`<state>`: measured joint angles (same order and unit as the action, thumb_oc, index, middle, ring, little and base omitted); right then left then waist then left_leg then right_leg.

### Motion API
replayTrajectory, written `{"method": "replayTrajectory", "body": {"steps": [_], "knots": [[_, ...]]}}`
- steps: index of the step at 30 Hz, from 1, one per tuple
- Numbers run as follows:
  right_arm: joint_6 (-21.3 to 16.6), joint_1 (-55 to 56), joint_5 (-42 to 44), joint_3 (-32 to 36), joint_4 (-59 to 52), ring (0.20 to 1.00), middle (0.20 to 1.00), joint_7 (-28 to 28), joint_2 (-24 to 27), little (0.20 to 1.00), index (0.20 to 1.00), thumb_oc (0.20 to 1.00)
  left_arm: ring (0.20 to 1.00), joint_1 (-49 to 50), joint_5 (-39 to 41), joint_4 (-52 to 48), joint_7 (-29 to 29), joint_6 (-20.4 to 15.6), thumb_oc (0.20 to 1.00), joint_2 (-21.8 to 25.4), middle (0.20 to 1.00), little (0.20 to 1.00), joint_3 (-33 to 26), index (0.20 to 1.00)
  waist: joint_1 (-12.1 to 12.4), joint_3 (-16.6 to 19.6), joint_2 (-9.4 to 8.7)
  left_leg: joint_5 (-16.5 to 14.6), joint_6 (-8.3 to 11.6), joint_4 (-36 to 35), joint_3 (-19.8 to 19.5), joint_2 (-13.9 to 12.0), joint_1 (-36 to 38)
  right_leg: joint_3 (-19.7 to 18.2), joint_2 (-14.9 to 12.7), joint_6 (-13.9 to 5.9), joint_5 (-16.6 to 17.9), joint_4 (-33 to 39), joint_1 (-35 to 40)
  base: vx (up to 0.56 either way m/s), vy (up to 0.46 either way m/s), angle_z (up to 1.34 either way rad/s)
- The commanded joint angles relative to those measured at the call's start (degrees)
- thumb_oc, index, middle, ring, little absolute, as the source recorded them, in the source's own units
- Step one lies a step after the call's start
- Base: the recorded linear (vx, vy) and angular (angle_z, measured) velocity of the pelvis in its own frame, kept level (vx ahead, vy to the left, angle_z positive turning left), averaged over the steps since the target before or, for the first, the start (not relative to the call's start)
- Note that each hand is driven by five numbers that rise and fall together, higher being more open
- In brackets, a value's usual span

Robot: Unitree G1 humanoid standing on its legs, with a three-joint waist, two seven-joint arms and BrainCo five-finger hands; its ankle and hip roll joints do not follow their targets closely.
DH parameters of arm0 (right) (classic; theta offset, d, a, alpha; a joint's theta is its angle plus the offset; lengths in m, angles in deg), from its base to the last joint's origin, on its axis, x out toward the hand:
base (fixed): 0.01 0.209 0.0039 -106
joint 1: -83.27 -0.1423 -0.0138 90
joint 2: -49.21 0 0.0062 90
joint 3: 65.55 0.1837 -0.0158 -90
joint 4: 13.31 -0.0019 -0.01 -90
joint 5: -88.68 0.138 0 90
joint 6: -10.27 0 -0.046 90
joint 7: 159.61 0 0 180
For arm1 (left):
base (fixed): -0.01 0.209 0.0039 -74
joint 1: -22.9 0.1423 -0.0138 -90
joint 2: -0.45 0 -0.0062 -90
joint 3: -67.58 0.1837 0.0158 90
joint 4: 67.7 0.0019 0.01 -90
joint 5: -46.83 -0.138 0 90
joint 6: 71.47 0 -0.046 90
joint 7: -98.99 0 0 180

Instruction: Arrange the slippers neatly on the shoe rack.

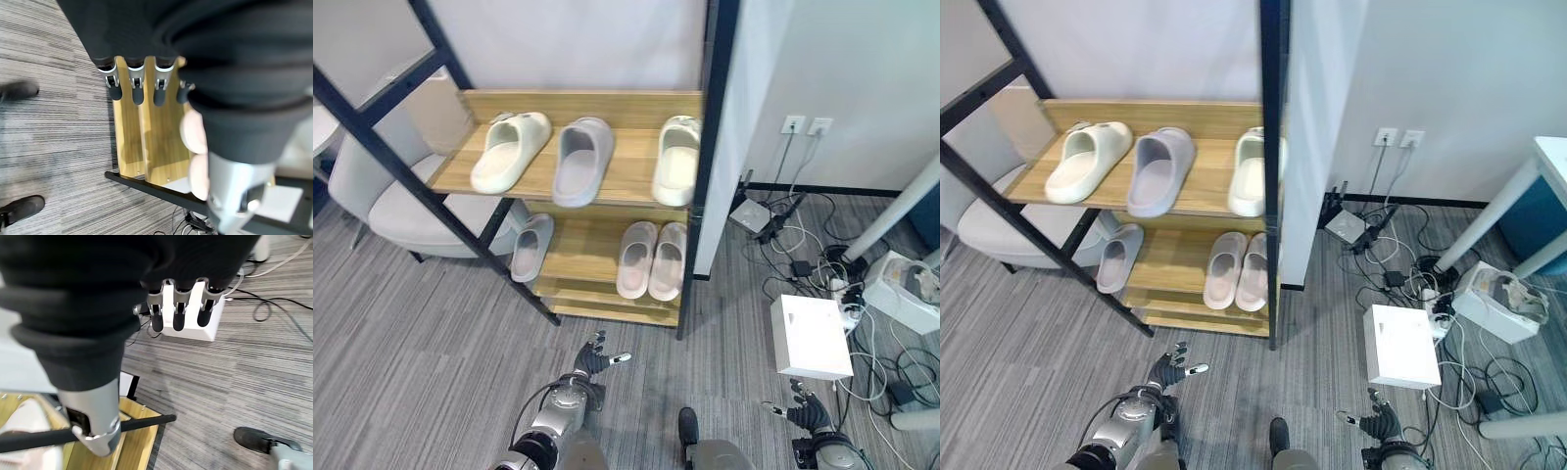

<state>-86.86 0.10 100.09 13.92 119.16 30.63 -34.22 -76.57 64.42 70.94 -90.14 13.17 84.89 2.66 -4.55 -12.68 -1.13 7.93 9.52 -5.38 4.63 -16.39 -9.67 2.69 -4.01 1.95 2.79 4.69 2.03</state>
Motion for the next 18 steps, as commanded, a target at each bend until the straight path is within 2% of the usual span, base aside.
{"method": "replayTrajectory", "body": {"steps": [1,2,3,4,5,6,7,9,11,12,13,16,17,18], "knots": [[-0.8,0.4,0.0,0.3,-2.4,1.000,1.000,0.1,2.8,1.000,1.000,1.000,1.000,1.9,0.5,-3.7,-0.5,-2.2,1.000,0.9,1.000,1.000,-2.3,1.000,-0.8,2.3,0.65,4.5,0.05,0.4,6.5,3.7,1.0,-1.6,-4.3,-8.24,-11.0,-1.1,11.2,0.55,0.404,0.31],[-0.8,0.4,0.0,0.3,-2.4,1.000,1.000,0.1,2.8,1.000,1.000,1.000,1.000,1.9,0.5,-3.7,-0.5,-2.2,1.000,0.9,1.000,1.000,-2.3,1.000,-0.8,2.3,0.63,4.5,0.05,0.4,6.5,3.7,1.0,-1.6,-4.3,-8.24,-11.0,-1.1,11.2,0.26,0.214,0.16],[-0.7,0.4,-0.5,0.2,-2.0,1.000,1.000,-0.2,2.6,1.000,1.000,1.000,1.000,2.2,-0.1,-3.0,0.2,-2.3,1.000,0.9,1.000,1.000,-1.7,1.000,-0.6,3.3,0.54,4.3,-0.60,0.4,7.4,5.4,2.0,-1.1,-6.9,-9.69,-10.1,-1.5,11.5,0.37,0.317,-0.17],[-0.7,-0.1,-0.6,0.0,-2.0,1.000,1.000,-0.2,2.5,1.000,1.000,1.000,1.000,2.1,-0.1,-2.5,0.2,-2.4,1.000,1.0,1.000,1.000,-1.6,1.000,-0.5,3.6,0.23,3.6,-1.24,0.4,7.9,6.5,2.6,-1.9,-7.9,-10.29,-9.2,-2.4,10.8,0.54,0.503,-0.33],[-0.7,-0.9,-1.1,-0.4,-2.3,1.000,1.000,-0.5,2.0,1.000,1.000,1.000,1.000,2.2,-0.3,-2.3,0.3,-2.6,1.000,1.5,1.000,1.000,-1.5,1.000,-0.1,3.9,-0.38,2.0,-2.84,0.4,9.7,8.2,4.0,-2.7,-9.9,-11.52,-6.7,-5.0,8.8,0.28,0.293,-0.49],[-0.7,-0.9,-1.1,-0.4,-2.3,1.000,1.000,-0.5,2.0,1.000,1.000,1.000,1.000,2.2,-0.3,-2.3,0.3,-2.6,1.000,1.5,1.000,1.000,-1.5,1.000,0.0,4.0,-0.45,2.0,-2.87,0.4,9.9,8.3,4.0,-2.9,-10.0,-11.57,-6.8,-5.1,8.7,0.26,0.306,-0.62],[-0.7,-1.3,-1.7,-0.7,-2.9,1.000,1.000,-0.5,2.0,1.000,1.000,1.000,1.000,2.5,-0.3,-2.8,0.3,-2.7,1.000,1.8,1.000,1.000,-1.6,1.000,0.3,4.0,-0.80,0.8,-3.87,0.5,10.5,9.5,4.4,-3.3,-11.2,-12.08,-5.0,-7.0,7.7,0.14,0.195,-0.51],[-0.8,-2.0,-2.0,-0.9,-3.9,1.000,1.000,-0.1,1.7,1.000,1.000,1.000,1.000,2.5,-0.3,-3.3,0.3,-2.7,1.000,2.4,1.000,1.000,-1.6,1.000,0.4,3.4,-0.91,-0.6,-5.05,0.4,11.0,10.8,5.5,-4.0,-11.6,-12.16,-2.0,-10.7,4.9,0.14,0.230,-0.14],[-1.0,-3.0,-2.1,-1.2,-3.9,1.000,1.000,0.5,1.0,1.000,1.000,1.000,1.000,2.3,-0.1,-3.8,-0.1,-2.7,1.000,2.8,1.000,1.000,-1.7,1.000,0.8,3.0,-0.59,-2.4,-6.35,0.4,12.4,12.1,6.4,-2.5,-12.7,-12.30,1.6,-15.5,1.5,0.10,0.216,-0.22],[-1.0,-3.2,-1.9,-1.3,-4.2,1.000,1.000,0.4,0.7,1.000,1.000,1.000,1.000,2.3,0.0,-4.0,0.1,-2.6,1.000,2.9,1.000,1.000,-1.7,1.000,0.2,2.7,-0.30,-3.1,-6.47,0.4,12.5,12.3,7.1,-3.6,-10.9,-11.98,1.0,-17.1,0.1,0.16,0.226,-0.18],[-1.2,-3.3,-1.4,-1.5,-3.6,1.000,1.000,0.2,0.2,1.000,1.000,1.000,1.000,2.0,0.1,-4.0,0.3,-2.7,1.000,3.3,1.000,1.000,-1.8,1.000,-1.0,1.7,0.28,-4.4,-6.59,0.4,12.3,12.4,8.6,-4.9,-5.4,-11.22,-3.5,-16.9,-3.1,0.18,0.164,-0.09],[-1.7,-3.6,-0.8,-1.9,-2.8,1.000,1.000,0.3,0.1,1.000,1.000,1.000,1.000,1.5,-0.1,-3.7,0.5,-2.5,1.000,3.8,1.000,1.000,-2.4,1.000,-1.5,0.8,0.50,-5.6,-6.47,0.4,12.9,12.8,10.5,-1.0,-0.8,-9.52,-4.9,-12.4,-6.5,0.13,0.028,-0.15],[-1.7,-3.6,-0.8,-1.9,-2.8,1.000,1.000,0.3,0.1,1.000,1.000,1.000,1.000,1.5,-0.1,-3.7,0.5,-2.5,1.000,3.8,1.000,1.000,-2.4,1.000,-1.6,0.7,0.52,-5.7,-6.44,0.4,12.8,12.8,10.6,-0.8,-0.8,-9.51,-5.0,-12.3,-6.3,0.10,-0.032,-0.20],[-1.9,-3.5,-0.7,-1.9,-2.5,1.000,1.000,0.5,0.0,1.000,1.000,1.000,1.000,1.4,-0.1,-3.7,0.5,-2.4,1.000,3.9,1.000,1.000,-2.6,1.000,-2.0,0.5,0.47,-6.1,-6.39,0.4,12.7,13.1,11.6,0.9,0.3,-8.79,-4.6,-10.4,-6.9,0.12,-0.036,0.02]]}}
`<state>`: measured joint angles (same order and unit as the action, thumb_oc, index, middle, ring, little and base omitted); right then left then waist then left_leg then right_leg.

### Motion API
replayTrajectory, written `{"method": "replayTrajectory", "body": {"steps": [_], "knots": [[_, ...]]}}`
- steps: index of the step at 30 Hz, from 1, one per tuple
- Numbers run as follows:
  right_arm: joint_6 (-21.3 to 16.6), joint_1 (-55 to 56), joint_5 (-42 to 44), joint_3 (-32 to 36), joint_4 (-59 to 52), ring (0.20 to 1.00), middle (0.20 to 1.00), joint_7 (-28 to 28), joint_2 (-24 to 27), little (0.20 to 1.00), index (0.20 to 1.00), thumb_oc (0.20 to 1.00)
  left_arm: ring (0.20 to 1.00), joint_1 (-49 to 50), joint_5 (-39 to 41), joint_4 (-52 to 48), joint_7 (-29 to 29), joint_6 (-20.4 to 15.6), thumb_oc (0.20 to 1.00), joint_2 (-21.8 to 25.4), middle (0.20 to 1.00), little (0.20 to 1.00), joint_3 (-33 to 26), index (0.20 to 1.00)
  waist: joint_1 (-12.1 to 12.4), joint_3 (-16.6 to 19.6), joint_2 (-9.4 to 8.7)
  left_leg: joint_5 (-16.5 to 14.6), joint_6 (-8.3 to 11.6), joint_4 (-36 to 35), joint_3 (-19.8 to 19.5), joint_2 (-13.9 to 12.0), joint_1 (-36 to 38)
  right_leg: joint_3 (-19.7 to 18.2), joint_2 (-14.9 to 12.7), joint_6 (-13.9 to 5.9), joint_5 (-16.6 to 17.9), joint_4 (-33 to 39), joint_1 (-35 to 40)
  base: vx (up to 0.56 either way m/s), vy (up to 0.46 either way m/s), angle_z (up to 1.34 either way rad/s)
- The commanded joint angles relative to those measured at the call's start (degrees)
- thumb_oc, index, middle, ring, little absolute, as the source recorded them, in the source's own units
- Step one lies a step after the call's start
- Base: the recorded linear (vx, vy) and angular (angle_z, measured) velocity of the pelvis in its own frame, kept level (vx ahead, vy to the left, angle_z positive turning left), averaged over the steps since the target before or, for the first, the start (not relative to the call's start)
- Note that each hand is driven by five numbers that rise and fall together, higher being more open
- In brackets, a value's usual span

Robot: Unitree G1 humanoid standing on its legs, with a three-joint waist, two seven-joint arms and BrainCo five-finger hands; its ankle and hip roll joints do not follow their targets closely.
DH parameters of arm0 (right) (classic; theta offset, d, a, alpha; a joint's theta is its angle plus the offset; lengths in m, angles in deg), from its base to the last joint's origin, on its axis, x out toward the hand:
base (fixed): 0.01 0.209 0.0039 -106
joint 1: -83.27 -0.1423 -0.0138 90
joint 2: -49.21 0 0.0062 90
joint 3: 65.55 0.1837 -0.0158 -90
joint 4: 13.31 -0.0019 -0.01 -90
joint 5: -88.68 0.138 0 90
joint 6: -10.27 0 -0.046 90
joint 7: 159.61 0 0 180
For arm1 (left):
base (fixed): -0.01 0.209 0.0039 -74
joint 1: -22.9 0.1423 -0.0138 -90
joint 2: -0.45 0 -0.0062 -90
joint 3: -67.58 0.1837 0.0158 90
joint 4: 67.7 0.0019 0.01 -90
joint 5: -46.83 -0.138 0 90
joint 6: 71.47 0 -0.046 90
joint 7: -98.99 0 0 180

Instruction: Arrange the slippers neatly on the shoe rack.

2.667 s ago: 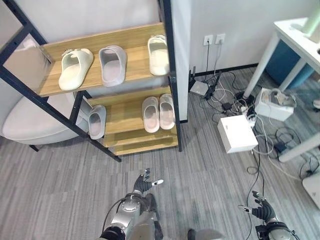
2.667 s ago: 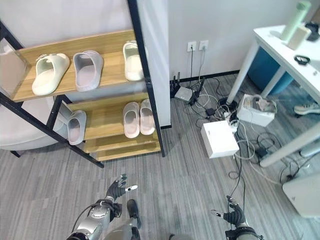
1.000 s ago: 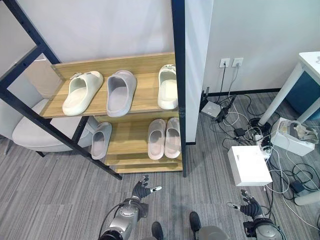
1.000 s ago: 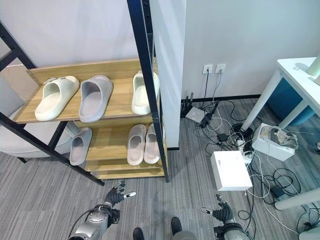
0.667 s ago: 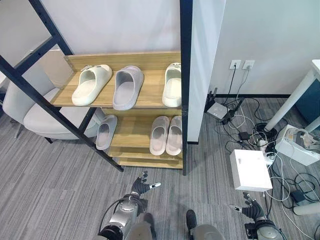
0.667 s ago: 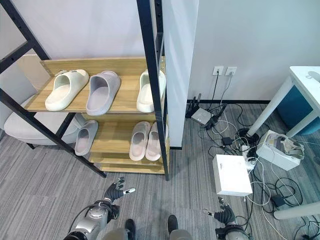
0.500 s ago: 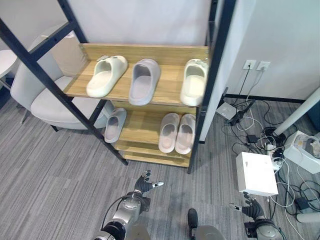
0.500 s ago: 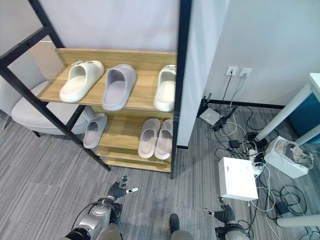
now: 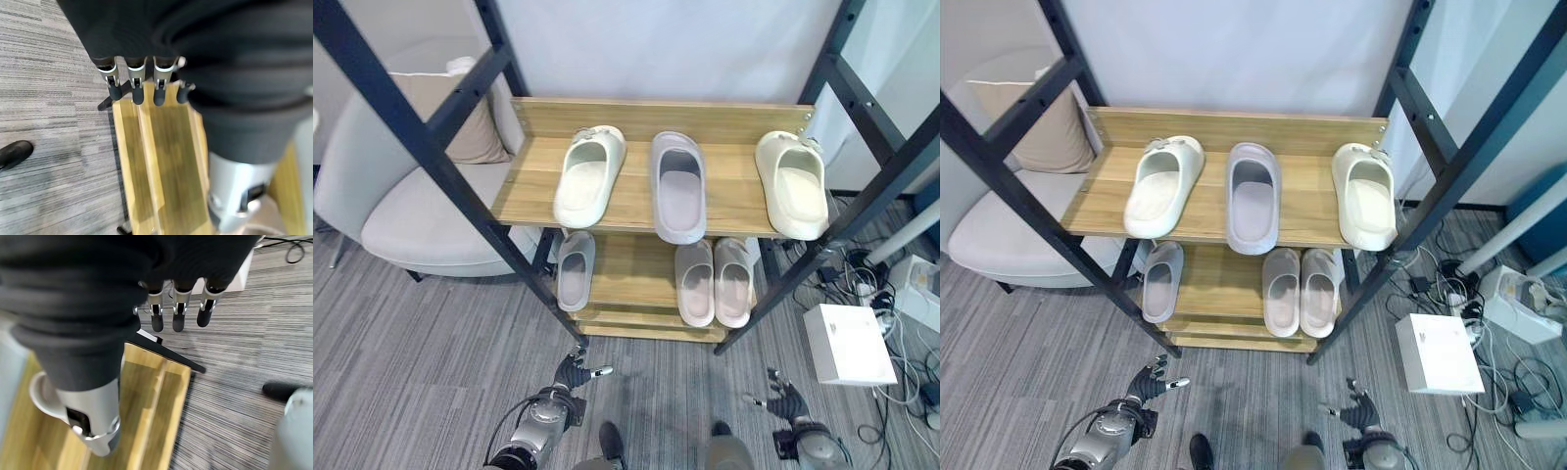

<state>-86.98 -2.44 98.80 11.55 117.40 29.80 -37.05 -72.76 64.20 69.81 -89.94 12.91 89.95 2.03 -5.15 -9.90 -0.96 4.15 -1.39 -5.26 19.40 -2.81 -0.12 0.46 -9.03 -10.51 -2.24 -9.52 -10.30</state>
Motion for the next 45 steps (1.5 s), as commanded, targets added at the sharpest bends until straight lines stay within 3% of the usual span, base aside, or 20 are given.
{"method": "replayTrajectory", "body": {"steps": [1,3,4,7,8,9,12,13,15,16,19,21,30,35,39,42,45], "knots": [[-2.0,-0.5,0.4,0.5,-1.1,1.000,1.000,1.4,2.8,1.000,1.000,1.000,1.000,-2.3,0.0,-2.7,0.2,-2.0,1.000,-1.1,1.000,1.000,-2.4,1.000,-1.6,-2.2,0.08,-3.0,4.57,0.3,-1.8,-0.2,3.0,5.7,5.9,4.24,1.4,6.1,4.6,0.19,-0.073,0.08],[-1.9,0.7,0.3,0.9,-1.7,1.000,1.000,1.1,3.1,1.000,1.000,1.000,1.000,-2.1,-0.4,-3.0,0.6,-2.1,1.000,-1.3,1.000,1.000,-2.3,1.000,-2.3,-2.5,0.29,-3.3,4.76,0.3,-2.4,-0.1,4.5,8.0,6.1,4.78,1.0,6.8,5.9,0.17,-0.092,0.03],[-2.0,1.0,0.5,1.1,-1.5,1.000,1.000,0.9,3.2,1.000,1.000,1.000,1.000,-1.8,-1.1,-2.3,1.1,-1.8,1.000,-1.5,1.000,1.000,-2.2,1.000,-2.3,-2.4,0.23,-2.8,4.86,0.7,-2.4,-0.2,5.8,7.0,6.6,5.45,0.2,6.9,7.4,0.14,-0.112,0.11],[-2.1,2.1,0.9,2.2,-1.6,1.000,1.000,0.0,4.4,1.000,1.000,1.000,1.000,-1.8,-0.6,-3.1,1.4,-2.0,1.000,-1.9,1.000,1.000,-2.5,1.000,-1.5,-3.5,-1.25,-3.3,6.73,11.9,-2.8,-1.1,3.0,5.9,6.9,7.10,0.2,8.2,10.4,0.09,-0.164,-0.03],[-2.1,2.6,1.5,2.7,-1.2,1.000,1.000,0.1,5.4,1.000,1.000,1.000,1.000,-2.3,0.1,-2.8,1.1,-2.0,1.000,-2.5,1.000,1.000,-2.0,1.000,-0.6,-4.5,-2.01,-1.7,7.55,17.4,-6.4,-0.8,-0.3,5.6,6.4,7.77,-0.4,8.0,11.2,0.07,-0.142,-0.14],[-1.9,2.5,1.8,2.7,-1.1,1.000,1.000,0.1,5.7,1.000,1.000,1.000,1.000,-2.8,0.4,-2.6,0.9,-2.0,1.000,-2.8,1.000,1.000,-1.9,1.000,-0.3,-4.2,-2.19,-1.8,7.39,16.8,-8.1,-0.3,-1.9,5.2,6.2,7.87,-0.6,8.4,11.3,0.05,-0.075,-0.03],[-1.9,2.7,2.3,2.8,-0.7,1.000,1.000,-0.1,5.5,1.000,1.000,1.000,1.000,-2.7,0.5,-2.5,0.8,-2.0,1.000,-3.0,1.000,1.000,-1.8,1.000,-0.3,-3.9,-2.12,-2.4,6.97,14.2,-8.6,-0.2,-2.3,4.9,6.0,7.60,-0.8,9.0,11.7,0.09,0.034,-0.14],[-1.9,3.2,2.6,2.7,-0.2,1.000,1.000,-0.3,5.6,1.000,1.000,1.000,1.000,-2.3,0.4,-2.5,0.5,-1.9,1.000,-2.9,1.000,1.000,-1.8,1.000,0.4,-2.9,-1.59,-0.7,7.10,7.9,-10.0,-2.1,-3.4,4.0,5.9,6.95,-1.2,9.8,12.5,0.14,0.068,0.01],[-1.8,3.2,2.7,2.6,-0.3,1.000,1.000,-0.2,5.7,1.000,1.000,1.000,1.000,-2.1,0.4,-2.5,0.4,-1.8,1.000,-2.9,1.000,1.000,-1.7,1.000,0.6,-2.8,-1.38,0.3,7.10,5.7,-10.9,-2.4,-3.0,4.0,5.8,6.96,-1.6,9.8,12.8,0.16,0.075,0.12],[-1.5,3.2,2.2,1.9,-0.7,1.000,1.000,-0.4,5.8,1.000,1.000,1.000,1.000,-2.3,0.4,-1.7,0.1,-1.5,1.000,-3.0,1.000,1.000,-1.6,1.000,1.0,-2.5,-1.04,1.1,7.13,3.8,-13.3,-2.6,-2.6,3.9,5.8,6.91,-2.5,9.6,12.9,0.17,0.079,0.03],[-1.6,3.3,2.0,1.7,-0.3,1.000,1.000,-0.6,5.6,1.000,1.000,1.000,1.000,-2.3,0.1,-0.7,0.4,-1.7,1.000,-3.2,1.000,1.000,-1.3,1.000,0.5,-2.1,-0.44,1.9,7.31,1.7,-12.1,-2.3,-1.4,3.6,5.6,6.83,-2.4,10.7,14.0,0.13,0.086,-0.29],[-1.3,3.3,1.7,2.0,-0.5,1.000,1.000,-1.0,5.7,1.000,1.000,1.000,1.000,-1.5,-0.1,-1.0,0.7,-1.7,1.000,-3.2,1.000,1.000,-1.4,1.000,0.4,-1.3,0.48,0.9,6.82,0.3,-11.8,-1.0,0.8,3.3,5.0,6.46,-2.2,11.6,15.3,0.21,0.180,-0.17],[-1.3,0.3,-1.7,-0.1,-2.1,1.000,1.000,-0.9,6.1,1.000,1.000,1.000,1.000,0.4,-0.1,-0.9,1.4,-1.8,1.000,-2.5,1.000,1.000,-2.1,1.000,1.3,-0.3,0.89,-2.4,5.22,0.3,-10.6,1.1,3.1,1.9,2.9,4.48,-0.9,13.2,16.9,0.09,0.091,-0.08],[-2.1,-0.2,-11.8,-3.9,-18.8,1.000,1.000,-3.3,11.0,1.000,1.000,1.000,1.000,0.9,-1.4,-1.7,2.1,-1.8,1.000,-1.8,1.000,1.000,-2.8,1.000,1.7,0.4,0.07,-3.5,4.77,0.3,-10.2,1.5,3.3,1.4,2.6,3.59,0.0,14.3,16.8,0.04,0.042,-0.08],[-4.5,5.4,-18.5,-2.5,-40.3,1.000,1.000,-8.2,16.9,1.000,1.000,1.000,1.000,0.1,-3.4,0.8,2.3,-1.6,1.000,-2.8,1.000,1.000,-4.3,1.000,0.9,0.6,-0.92,-4.2,4.55,0.3,-9.4,1.3,3.7,0.7,2.7,3.10,0.2,14.4,16.4,0.02,0.015,-0.03],[-7.0,9.8,-17.2,0.2,-55.4,1.000,1.000,-12.8,21.9,1.000,1.000,1.000,1.000,-1.3,-5.2,4.7,2.6,-1.3,1.000,-4.2,1.000,1.000,-5.0,1.000,-0.1,1.0,-1.70,-4.6,4.54,0.3,-8.6,1.1,4.4,-0.2,3.0,2.90,0.4,14.3,16.3,0.02,0.029,-0.25],[-9.0,13.0,-10.3,3.8,-68.6,1.000,1.000,-17.0,27.8,1.000,1.000,1.000,1.000,-2.1,-6.4,7.6,2.8,-1.5,1.000,-5.1,1.000,1.000,-5.1,1.000,-1.0,1.6,-2.01,-4.7,4.72,0.3,-8.0,0.7,4.9,-0.6,3.4,2.89,0.6,14.2,16.0,0.00,0.017,-0.23]]}}
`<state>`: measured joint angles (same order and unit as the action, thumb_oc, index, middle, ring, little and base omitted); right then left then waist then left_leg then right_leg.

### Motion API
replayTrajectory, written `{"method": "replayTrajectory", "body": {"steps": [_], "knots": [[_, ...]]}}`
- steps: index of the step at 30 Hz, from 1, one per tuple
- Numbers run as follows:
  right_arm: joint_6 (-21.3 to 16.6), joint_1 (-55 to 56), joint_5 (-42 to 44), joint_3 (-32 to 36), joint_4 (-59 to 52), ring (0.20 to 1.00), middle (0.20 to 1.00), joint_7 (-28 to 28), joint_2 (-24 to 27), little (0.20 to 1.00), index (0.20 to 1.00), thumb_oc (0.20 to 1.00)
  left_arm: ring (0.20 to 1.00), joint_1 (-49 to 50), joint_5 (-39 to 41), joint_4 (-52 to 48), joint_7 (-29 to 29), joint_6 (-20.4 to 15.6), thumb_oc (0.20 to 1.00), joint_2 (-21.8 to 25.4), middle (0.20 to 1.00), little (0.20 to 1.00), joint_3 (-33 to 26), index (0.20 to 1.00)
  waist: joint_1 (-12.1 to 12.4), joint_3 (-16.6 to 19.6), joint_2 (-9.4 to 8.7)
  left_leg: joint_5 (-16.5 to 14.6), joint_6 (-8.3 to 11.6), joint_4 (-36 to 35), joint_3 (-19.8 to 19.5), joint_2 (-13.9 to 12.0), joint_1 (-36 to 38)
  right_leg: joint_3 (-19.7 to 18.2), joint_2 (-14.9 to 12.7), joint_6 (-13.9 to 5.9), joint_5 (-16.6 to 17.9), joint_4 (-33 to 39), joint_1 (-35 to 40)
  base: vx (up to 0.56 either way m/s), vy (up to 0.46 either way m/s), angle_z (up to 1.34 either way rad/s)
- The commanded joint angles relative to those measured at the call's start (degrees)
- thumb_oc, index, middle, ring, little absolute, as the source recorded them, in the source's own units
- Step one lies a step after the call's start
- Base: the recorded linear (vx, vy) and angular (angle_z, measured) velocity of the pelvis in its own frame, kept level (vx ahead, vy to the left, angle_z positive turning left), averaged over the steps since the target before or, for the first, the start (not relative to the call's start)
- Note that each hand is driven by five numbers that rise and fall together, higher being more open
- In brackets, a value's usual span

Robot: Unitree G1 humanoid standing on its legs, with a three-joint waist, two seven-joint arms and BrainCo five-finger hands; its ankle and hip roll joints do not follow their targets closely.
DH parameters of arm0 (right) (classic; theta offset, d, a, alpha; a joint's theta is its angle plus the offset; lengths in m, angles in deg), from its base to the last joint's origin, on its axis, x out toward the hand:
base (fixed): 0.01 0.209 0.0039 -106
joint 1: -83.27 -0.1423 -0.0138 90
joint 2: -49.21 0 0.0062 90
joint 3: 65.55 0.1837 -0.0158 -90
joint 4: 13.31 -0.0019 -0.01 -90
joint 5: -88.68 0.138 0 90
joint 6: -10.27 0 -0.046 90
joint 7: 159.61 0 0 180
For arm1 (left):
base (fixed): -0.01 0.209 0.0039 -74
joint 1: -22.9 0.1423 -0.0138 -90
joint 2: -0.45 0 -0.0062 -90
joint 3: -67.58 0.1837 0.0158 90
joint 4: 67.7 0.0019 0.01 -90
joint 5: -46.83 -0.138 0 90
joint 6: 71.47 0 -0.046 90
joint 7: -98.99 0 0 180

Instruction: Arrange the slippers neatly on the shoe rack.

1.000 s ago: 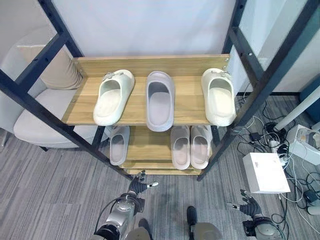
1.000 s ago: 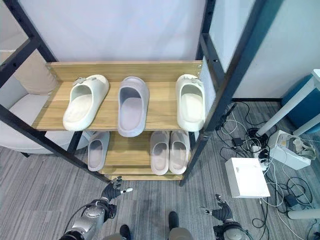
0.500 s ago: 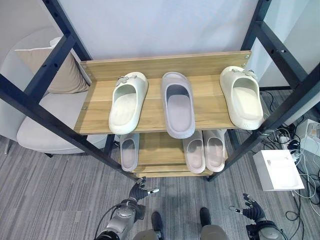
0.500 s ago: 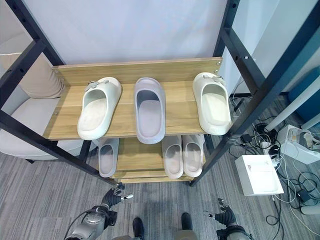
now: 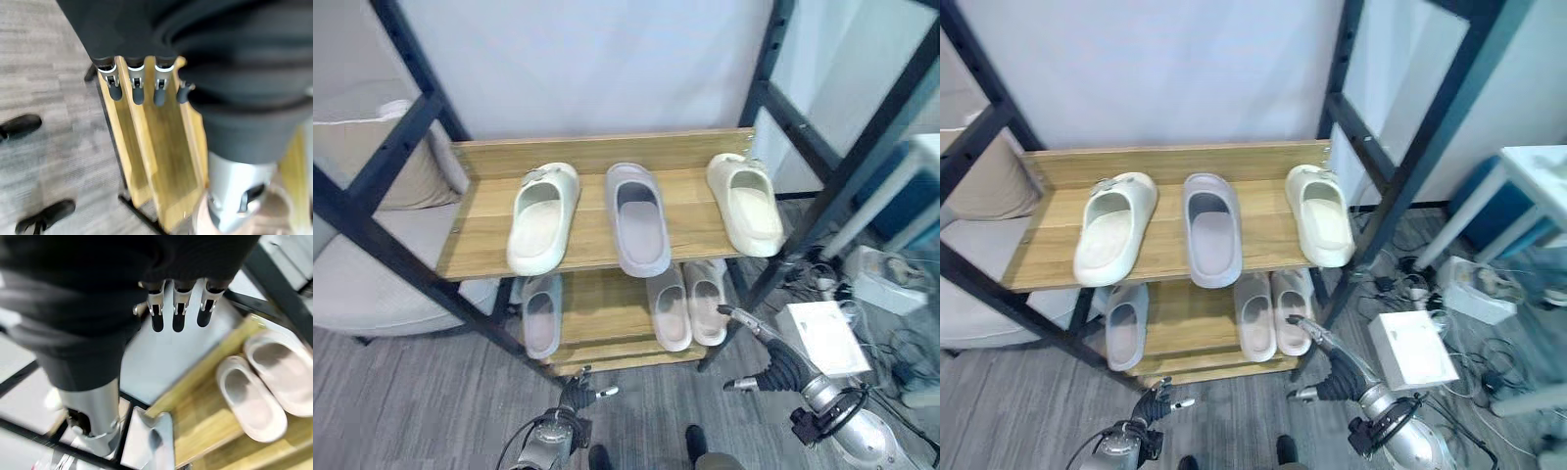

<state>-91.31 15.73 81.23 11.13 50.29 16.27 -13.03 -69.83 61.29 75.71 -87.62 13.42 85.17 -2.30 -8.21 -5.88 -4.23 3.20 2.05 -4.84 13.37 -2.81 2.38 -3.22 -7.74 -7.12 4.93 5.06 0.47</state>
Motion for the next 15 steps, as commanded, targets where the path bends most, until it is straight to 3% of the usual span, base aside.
{"method": "replayTrajectory", "body": {"steps": [1,4,9,12,15], "knots": [[-5.3,-4.5,8.8,5.1,-3.7,1.000,1.000,-3.9,5.2,1.000,1.000,1.000,1.000,-4.9,-3.3,1.8,0.3,-2.1,1.000,-0.2,1.000,1.000,-0.9,1.000,1.9,-2.3,1.11,-3.8,1.32,-0.2,-1.9,0.7,2.4,3.1,2.1,-0.51,-6.5,-0.4,5.2,-0.01,0.017,-0.04],[-6.8,-4.6,14.6,9.1,-11.5,1.000,1.000,-4.3,11.5,1.000,1.000,1.000,1.000,-5.2,-3.4,3.2,0.2,-2.1,1.000,-0.5,1.000,1.000,-0.8,1.000,1.2,-1.8,0.76,-3.7,1.50,-0.2,-1.6,0.5,2.3,2.9,2.2,-0.57,-6.1,-0.4,4.9,0.00,0.000,0.00],[-9.0,-8.0,21.7,16.4,-17.7,1.000,1.000,-1.4,16.8,1.000,1.000,1.000,1.000,-4.4,-2.8,3.4,-0.1,-2.7,1.000,-0.7,1.000,1.000,-0.3,1.000,0.5,-0.8,0.70,-3.7,1.44,-0.2,-1.0,0.3,2.2,2.6,2.2,-0.85,-5.6,-0.5,4.4,-0.01,0.014,-0.02],[-9.7,-14.6,21.0,18.8,-17.5,1.000,1.000,2.6,16.6,1.000,1.000,1.000,1.000,-3.2,-1.0,2.2,-0.4,-3.2,1.000,-0.7,1.000,1.000,0.2,1.000,0.8,-0.1,0.86,-4.0,1.19,-0.2,-1.1,0.4,2.2,2.7,2.0,-0.99,-5.4,-0.5,4.3,0.01,0.039,-0.08],[-8.9,-24.2,16.4,15.5,-14.1,1.000,1.000,6.9,14.2,1.000,1.000,1.000,1.000,-2.7,-0.1,1.9,-0.7,-3.2,1.000,-0.8,1.000,1.000,0.5,1.000,1.6,0.2,0.77,-4.3,0.86,-0.2,-1.4,0.6,2.2,3.0,1.7,-1.15,-5.3,-0.5,4.4,0.02,0.031,-0.09]]}}
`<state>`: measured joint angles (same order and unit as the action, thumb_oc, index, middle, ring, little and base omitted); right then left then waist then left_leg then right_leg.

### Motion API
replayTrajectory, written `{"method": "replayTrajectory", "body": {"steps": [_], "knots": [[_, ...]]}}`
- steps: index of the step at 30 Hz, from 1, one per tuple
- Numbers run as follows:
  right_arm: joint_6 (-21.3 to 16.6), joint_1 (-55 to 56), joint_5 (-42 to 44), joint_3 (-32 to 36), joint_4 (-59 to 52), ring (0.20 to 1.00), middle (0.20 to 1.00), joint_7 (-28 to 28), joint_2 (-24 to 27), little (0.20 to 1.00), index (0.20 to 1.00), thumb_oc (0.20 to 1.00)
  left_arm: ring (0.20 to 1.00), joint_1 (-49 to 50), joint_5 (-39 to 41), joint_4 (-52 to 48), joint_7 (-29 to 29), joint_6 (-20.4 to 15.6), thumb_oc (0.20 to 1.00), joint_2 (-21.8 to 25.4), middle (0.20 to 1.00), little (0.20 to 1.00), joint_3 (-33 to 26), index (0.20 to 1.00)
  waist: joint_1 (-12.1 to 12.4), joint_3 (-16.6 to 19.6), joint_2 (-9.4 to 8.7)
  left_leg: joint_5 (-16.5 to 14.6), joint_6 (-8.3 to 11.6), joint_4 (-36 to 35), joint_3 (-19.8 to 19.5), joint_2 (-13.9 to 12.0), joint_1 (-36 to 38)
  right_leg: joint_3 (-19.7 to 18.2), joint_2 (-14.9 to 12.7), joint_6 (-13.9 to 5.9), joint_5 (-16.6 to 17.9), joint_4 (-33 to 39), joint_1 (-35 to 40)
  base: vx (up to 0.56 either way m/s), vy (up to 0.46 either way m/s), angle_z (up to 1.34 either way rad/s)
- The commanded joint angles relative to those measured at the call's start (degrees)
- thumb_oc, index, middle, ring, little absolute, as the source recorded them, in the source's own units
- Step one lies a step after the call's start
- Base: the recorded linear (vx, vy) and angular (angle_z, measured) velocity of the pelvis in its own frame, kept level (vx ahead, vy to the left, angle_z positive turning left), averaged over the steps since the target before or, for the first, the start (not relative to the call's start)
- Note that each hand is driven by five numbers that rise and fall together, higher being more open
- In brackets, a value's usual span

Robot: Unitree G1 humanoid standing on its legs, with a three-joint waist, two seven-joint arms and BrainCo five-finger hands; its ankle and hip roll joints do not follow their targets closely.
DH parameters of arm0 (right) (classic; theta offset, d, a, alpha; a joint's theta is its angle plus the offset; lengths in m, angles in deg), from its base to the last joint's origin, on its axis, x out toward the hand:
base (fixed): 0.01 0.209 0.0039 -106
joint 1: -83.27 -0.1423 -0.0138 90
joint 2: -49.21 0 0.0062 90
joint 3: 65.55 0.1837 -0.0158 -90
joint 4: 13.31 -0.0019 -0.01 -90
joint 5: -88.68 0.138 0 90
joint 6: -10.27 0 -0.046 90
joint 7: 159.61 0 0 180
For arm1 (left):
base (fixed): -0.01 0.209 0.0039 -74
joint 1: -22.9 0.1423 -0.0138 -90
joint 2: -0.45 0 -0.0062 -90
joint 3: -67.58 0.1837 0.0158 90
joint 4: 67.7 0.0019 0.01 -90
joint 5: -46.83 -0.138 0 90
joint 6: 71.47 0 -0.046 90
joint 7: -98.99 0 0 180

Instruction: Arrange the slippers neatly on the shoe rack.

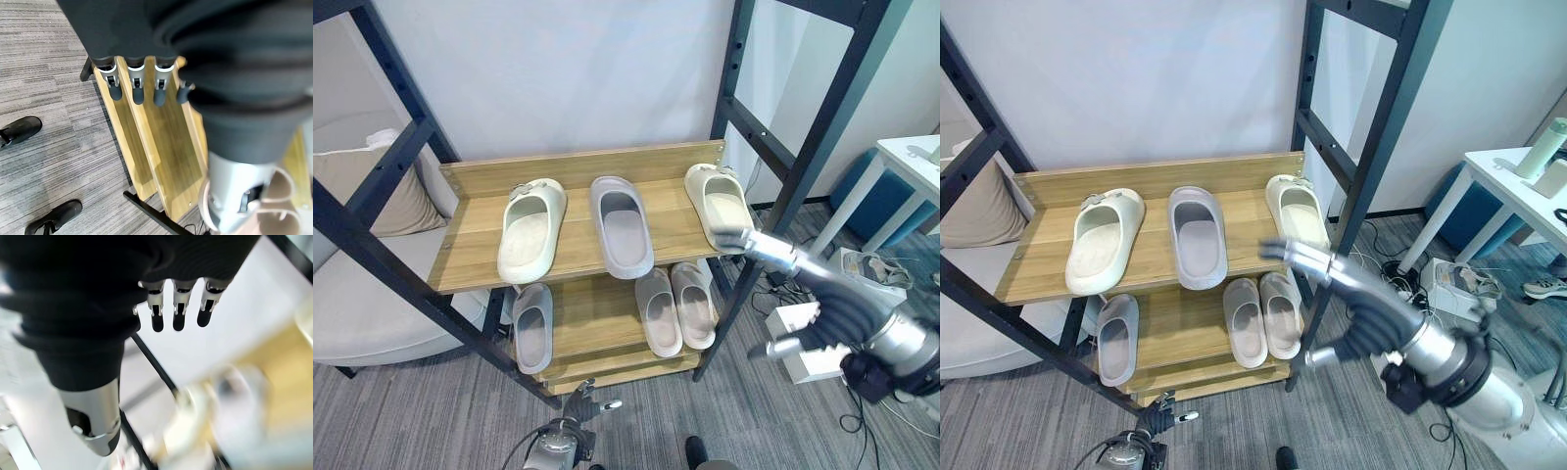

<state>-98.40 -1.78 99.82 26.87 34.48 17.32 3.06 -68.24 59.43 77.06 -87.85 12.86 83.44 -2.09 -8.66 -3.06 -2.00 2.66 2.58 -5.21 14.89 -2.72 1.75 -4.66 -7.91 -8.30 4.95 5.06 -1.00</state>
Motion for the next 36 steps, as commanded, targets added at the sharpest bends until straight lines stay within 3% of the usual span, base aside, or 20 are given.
{"method": "replayTrajectory", "body": {"steps": [1,7,14,21,36], "knots": [[-1.3,-9.5,-3.5,-1.7,3.4,1.000,1.000,7.1,-3.2,1.000,1.000,1.000,1.000,-4.3,1.9,0.6,-0.7,-2.5,1.000,0.9,1.000,1.000,0.7,1.000,2.6,-2.6,-1.46,-3.8,0.21,0.2,-3.1,0.6,2.8,4.6,1.8,0.00,-5.3,-0.5,5.9,0.00,0.000,0.00],[4.2,-24.5,-16.3,-12.6,15.6,1.000,1.000,14.5,-13.8,1.000,1.000,1.000,1.000,-3.4,2.8,-0.7,-1.7,-1.8,1.000,1.6,1.000,1.000,0.8,1.000,5.6,-3.4,-1.86,-4.1,-0.56,0.2,-4.5,1.1,2.8,5.7,1.2,0.07,-5.7,-0.4,6.8,0.02,0.014,0.03],[9.8,-36.6,-24.7,-19.5,31.0,1.000,1.000,19.6,-19.4,1.000,1.000,1.000,1.000,-2.0,3.2,-2.5,-2.1,-1.2,1.000,3.6,1.000,1.000,0.8,1.000,9.2,-4.3,-2.45,-4.3,-1.01,0.2,-6.0,1.8,2.5,6.9,0.7,0.09,-6.2,-0.1,7.7,0.03,0.015,0.16],[12.2,-43.6,-27.9,-22.9,41.1,1.000,1.000,21.4,-20.4,1.000,1.000,1.000,1.000,-1.0,4.3,-4.0,-2.4,-1.7,1.000,5.1,1.000,1.000,-0.1,1.000,11.6,-4.7,-2.75,-4.2,-1.16,0.2,-6.9,2.3,2.1,7.8,0.4,-0.21,-6.3,-0.1,7.9,0.03,0.016,0.08],[13.9,-45.2,-28.3,-25.6,55.6,1.000,1.000,21.6,-23.2,1.000,1.000,1.000,1.000,-0.1,3.6,-5.3,-2.0,-2.3,1.000,6.1,1.000,1.000,0.1,1.000,14.0,-5.5,-1.54,-4.1,-1.42,0.2,-8.4,3.3,0.7,9.4,-0.7,-0.73,-6.4,-0.1,7.5,0.02,0.017,0.07]]}}
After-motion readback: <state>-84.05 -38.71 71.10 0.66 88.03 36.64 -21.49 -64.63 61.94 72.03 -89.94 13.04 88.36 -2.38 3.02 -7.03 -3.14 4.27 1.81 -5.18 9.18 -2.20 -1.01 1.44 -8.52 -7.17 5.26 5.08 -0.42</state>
